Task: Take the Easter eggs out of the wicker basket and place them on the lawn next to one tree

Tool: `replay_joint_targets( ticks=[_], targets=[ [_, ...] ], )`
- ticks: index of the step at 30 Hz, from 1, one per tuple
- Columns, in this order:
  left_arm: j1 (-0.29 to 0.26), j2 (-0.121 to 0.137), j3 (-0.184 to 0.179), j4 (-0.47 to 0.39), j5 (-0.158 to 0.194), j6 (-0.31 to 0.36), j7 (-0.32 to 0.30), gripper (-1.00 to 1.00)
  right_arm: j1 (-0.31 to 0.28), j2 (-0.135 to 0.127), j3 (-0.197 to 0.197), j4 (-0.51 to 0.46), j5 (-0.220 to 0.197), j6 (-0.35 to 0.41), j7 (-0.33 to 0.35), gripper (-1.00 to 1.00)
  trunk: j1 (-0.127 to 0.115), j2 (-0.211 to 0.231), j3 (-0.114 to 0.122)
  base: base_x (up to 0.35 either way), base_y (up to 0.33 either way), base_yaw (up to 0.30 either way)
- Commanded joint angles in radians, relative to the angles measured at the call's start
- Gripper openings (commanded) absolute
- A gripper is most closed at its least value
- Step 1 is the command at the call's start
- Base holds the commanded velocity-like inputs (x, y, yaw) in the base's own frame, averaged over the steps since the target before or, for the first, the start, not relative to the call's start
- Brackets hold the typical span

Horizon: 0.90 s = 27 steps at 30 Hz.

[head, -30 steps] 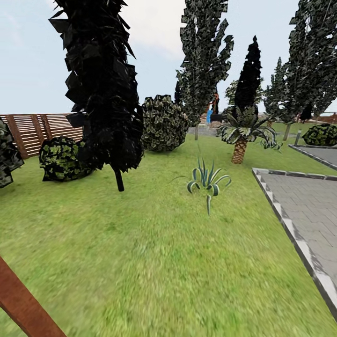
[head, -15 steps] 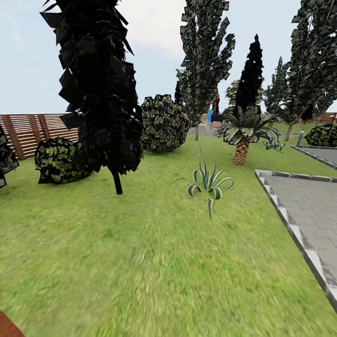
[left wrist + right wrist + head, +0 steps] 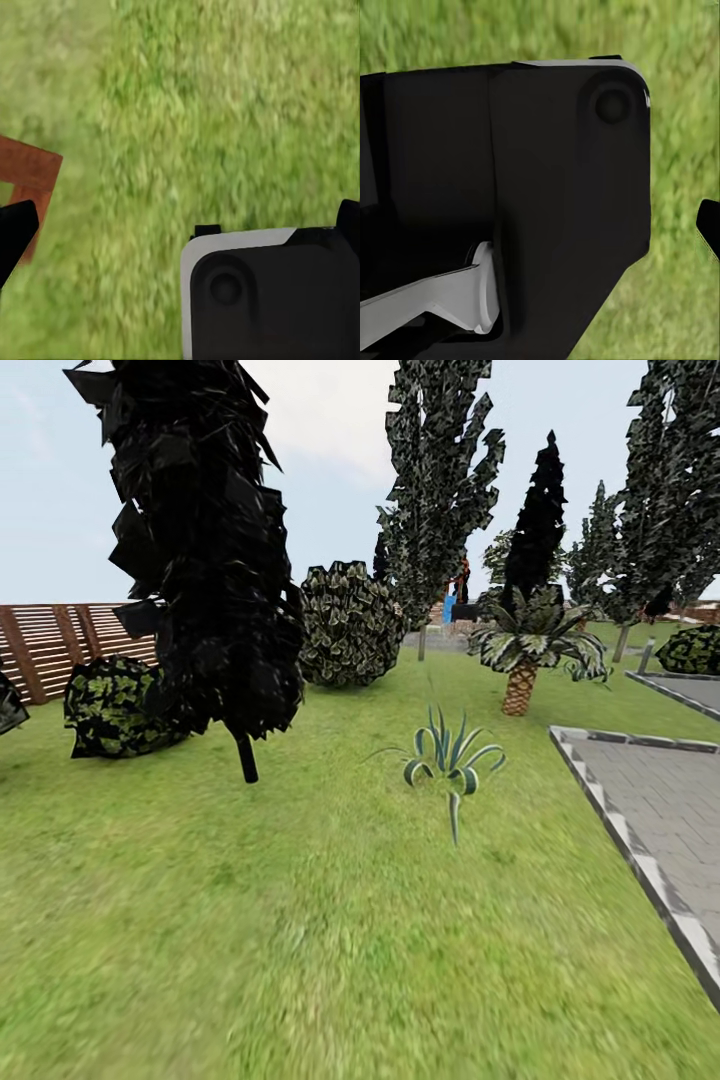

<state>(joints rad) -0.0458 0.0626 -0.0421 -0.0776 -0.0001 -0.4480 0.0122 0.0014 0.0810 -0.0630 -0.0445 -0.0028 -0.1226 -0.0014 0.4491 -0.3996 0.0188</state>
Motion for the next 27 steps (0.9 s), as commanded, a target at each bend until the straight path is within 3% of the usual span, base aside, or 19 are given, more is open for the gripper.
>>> replay_joint_targets(
  ticks=[1, 21, 27],
  targets=[
    [0.0, 0.0, -0.004, 0.001, 0.0, -0.003, 0.001, 1.0, 0.0, 0.0, -0.006, 0.0, 0.0, -0.003, 0.0, 1.0, 0.001, 0.0, 0.0, 0.336, 0.0, 0.0],
    [0.0, 0.0, -0.004, 0.001, 0.0, -0.003, 0.001, 1.0, 0.0, 0.0, -0.006, 0.0, 0.0, -0.003, 0.0, 1.0, 0.001, 0.0, 0.0, 0.336, 0.0, -0.001],
    [0.0, 0.0, -0.004, 0.001, 0.001, -0.004, 0.001, 1.0, 0.0, 0.0, -0.006, 0.0, 0.0, -0.003, 0.0, 1.0, 0.001, 0.0, 0.002, 0.316, 0.0, -0.127]
  ],
)
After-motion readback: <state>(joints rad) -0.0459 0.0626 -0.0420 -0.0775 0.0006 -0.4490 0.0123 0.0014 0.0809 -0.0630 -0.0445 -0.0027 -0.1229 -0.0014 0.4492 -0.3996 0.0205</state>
